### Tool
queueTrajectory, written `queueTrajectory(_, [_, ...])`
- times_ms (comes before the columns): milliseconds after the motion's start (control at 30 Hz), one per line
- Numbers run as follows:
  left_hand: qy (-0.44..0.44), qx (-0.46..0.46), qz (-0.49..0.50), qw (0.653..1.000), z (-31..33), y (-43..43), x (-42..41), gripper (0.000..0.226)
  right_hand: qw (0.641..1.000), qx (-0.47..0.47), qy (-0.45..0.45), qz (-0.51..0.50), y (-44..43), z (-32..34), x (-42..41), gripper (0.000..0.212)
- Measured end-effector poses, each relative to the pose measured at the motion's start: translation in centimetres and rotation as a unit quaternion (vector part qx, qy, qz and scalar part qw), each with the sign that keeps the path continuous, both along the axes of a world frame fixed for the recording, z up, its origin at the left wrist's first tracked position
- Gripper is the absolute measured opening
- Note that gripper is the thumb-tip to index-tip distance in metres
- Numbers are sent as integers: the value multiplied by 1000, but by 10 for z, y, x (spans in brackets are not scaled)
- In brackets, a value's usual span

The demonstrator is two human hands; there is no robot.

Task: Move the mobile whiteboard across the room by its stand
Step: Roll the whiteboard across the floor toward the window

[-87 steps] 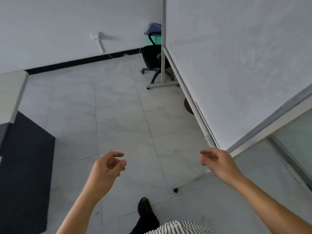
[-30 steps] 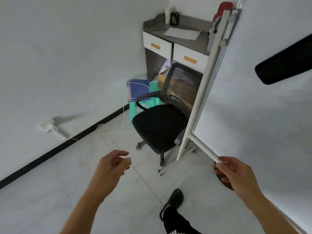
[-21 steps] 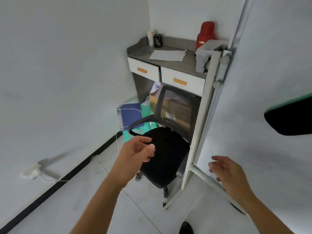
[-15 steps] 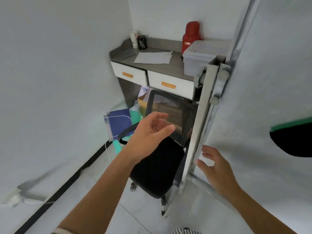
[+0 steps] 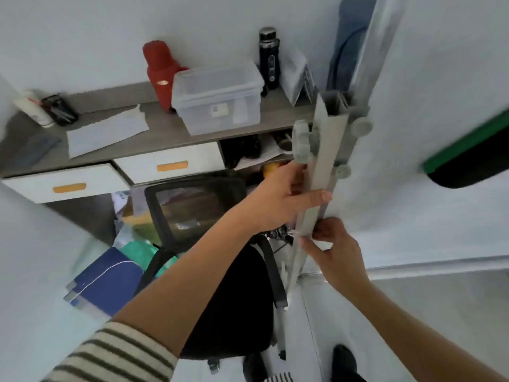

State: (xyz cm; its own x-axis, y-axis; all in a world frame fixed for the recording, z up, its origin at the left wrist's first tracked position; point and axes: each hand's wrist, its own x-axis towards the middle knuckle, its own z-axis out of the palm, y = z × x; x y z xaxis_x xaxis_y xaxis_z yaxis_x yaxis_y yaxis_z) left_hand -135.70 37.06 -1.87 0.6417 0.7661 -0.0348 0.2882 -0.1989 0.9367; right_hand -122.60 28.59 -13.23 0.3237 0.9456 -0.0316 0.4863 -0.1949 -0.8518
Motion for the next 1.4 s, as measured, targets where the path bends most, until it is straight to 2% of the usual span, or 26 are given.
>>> queueTrajectory(133, [9, 34, -52, 998, 0, -7, 14, 59, 997, -12, 0, -75, -19, 2, -3, 39])
queueTrajectory(467, [30, 108, -110, 988, -9, -107, 63, 54, 982, -15, -22, -188, -125, -2, 19, 34])
queueTrajectory(700, [6, 121, -98, 988, -12, -220, 96, 44, 982, -14, -31, -184, -238, -3, 49, 30])
queueTrajectory(900, [14, 99, -100, 990, -10, -300, 100, 46, 982, -40, -45, -176, -321, 1, 53, 24])
queueTrajectory(1100, [13, 127, -113, 985, -8, -356, 82, 39, 980, -48, -63, -181, -379, 0, 32, 27])
queueTrajectory(1400, [12, 142, -150, 978, -3, -433, 31, 47, 971, -86, -61, -217, -456, 6, -21, 20])
